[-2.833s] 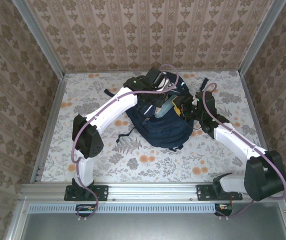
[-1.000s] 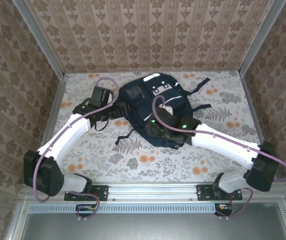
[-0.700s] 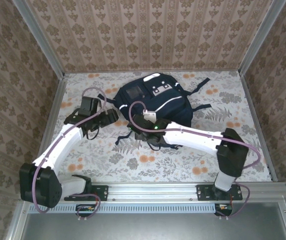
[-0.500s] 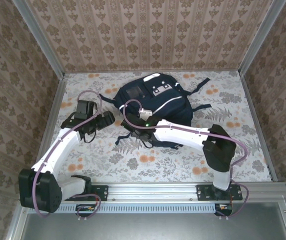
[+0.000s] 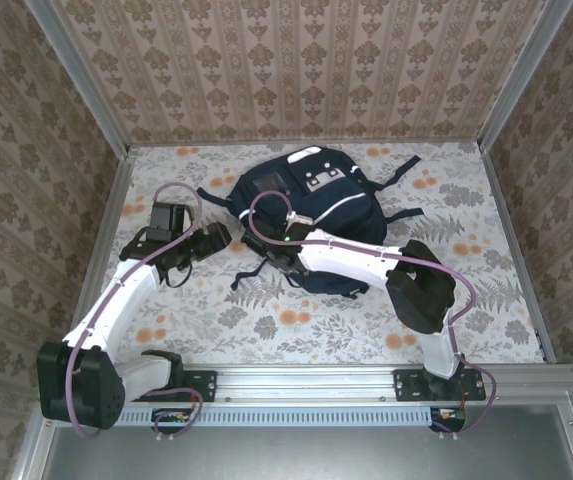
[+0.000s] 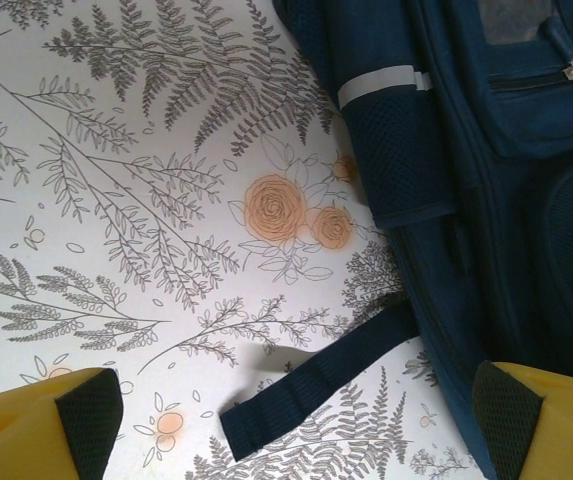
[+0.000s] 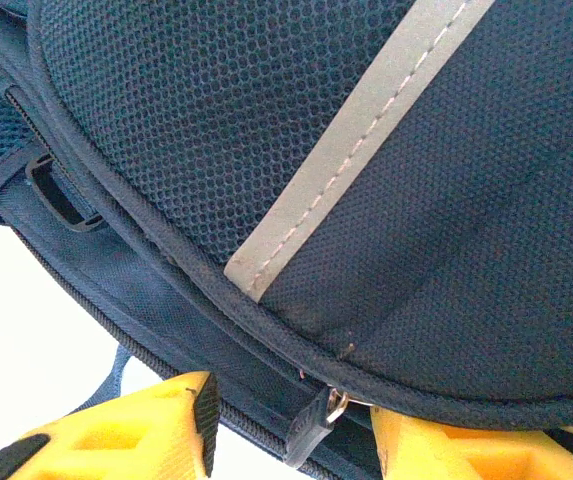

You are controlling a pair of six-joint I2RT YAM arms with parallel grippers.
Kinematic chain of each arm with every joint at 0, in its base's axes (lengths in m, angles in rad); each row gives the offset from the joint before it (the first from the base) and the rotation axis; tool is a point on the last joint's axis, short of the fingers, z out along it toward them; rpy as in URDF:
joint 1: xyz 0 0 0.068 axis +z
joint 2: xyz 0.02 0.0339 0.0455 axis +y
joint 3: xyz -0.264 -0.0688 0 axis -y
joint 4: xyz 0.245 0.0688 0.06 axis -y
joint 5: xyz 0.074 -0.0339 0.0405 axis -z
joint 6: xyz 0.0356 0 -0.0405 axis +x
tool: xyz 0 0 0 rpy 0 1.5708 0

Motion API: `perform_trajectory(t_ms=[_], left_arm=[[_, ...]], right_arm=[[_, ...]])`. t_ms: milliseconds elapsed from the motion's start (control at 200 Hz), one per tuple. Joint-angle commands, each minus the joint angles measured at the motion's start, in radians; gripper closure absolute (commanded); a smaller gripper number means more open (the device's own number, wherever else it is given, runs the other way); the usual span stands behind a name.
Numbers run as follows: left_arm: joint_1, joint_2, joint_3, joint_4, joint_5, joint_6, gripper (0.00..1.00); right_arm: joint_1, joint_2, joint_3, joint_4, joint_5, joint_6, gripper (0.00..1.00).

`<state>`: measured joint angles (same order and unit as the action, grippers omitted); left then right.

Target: Pack the student bag

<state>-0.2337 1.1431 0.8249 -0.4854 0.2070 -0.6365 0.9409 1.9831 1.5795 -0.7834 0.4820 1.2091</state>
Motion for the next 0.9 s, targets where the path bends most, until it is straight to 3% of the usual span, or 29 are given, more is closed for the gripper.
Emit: perform_trajectory(t_ms=[0,425,535,685,895], left_arm=[[0.010,-0.005,-0.006,0.027,0.036,-0.020,0.06],[0.008,0.006,-0.002,0.057,0.082,-0.044,0.06],[0.008,0.010,-0.011,0.099,0.134,-0.060,0.09],[-0.008,0.046,-0.065,0.288,0.280,-0.157,0.19],[-0.107,0.153,-0.082,0.558,0.370,-0.304,0.37]], right_arm=[[-0.021,0.029,0.035,-0.046,0.028,0.006,0.55],[-0.014,-0.029,0.001,-0.076,0.093,-0.034,0.97],[-0.014,-0.068,-0.010,-0.048,0.083,-0.104,1.00],[-0.033,-0.140,-0.053,0.094,-0.103,-0.334,1.00],[-0.063,-0.177,-0.065,0.176,-0.398,-0.531,1.00]])
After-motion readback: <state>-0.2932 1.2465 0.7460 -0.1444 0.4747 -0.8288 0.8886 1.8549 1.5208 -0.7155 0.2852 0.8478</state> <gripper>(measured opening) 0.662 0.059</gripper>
